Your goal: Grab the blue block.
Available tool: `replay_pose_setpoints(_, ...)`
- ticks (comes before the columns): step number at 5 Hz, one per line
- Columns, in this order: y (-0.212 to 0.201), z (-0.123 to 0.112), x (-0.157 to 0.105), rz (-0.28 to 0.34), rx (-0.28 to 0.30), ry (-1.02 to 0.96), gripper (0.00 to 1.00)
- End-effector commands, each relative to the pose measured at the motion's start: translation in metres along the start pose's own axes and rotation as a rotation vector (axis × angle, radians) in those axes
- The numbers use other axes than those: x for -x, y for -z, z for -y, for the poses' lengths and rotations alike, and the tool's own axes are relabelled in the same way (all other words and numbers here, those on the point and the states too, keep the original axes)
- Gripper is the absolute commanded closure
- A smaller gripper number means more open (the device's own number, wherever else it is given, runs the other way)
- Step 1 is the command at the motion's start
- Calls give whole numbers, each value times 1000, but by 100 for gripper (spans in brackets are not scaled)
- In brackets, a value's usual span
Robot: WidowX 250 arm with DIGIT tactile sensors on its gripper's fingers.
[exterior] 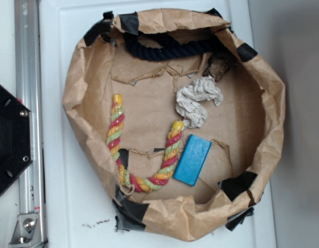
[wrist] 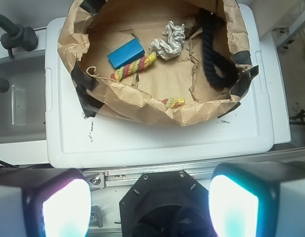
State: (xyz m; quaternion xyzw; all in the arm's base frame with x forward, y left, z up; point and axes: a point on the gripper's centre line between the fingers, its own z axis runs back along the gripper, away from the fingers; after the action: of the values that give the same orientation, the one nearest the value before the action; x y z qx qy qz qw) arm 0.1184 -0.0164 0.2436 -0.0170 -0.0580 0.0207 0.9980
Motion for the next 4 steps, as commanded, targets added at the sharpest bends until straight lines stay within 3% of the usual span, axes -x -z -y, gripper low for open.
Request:
replay_pose_setpoints(1,0,0,0,0,0,0,0)
replay_pose_setpoints(2,55,-7,-44,47,21,-179,0)
replay_pose_setpoints(3,98,-6,-92,105,88,-260,0)
replay_pose_setpoints(4,136,0,-137,93,110,-387,0)
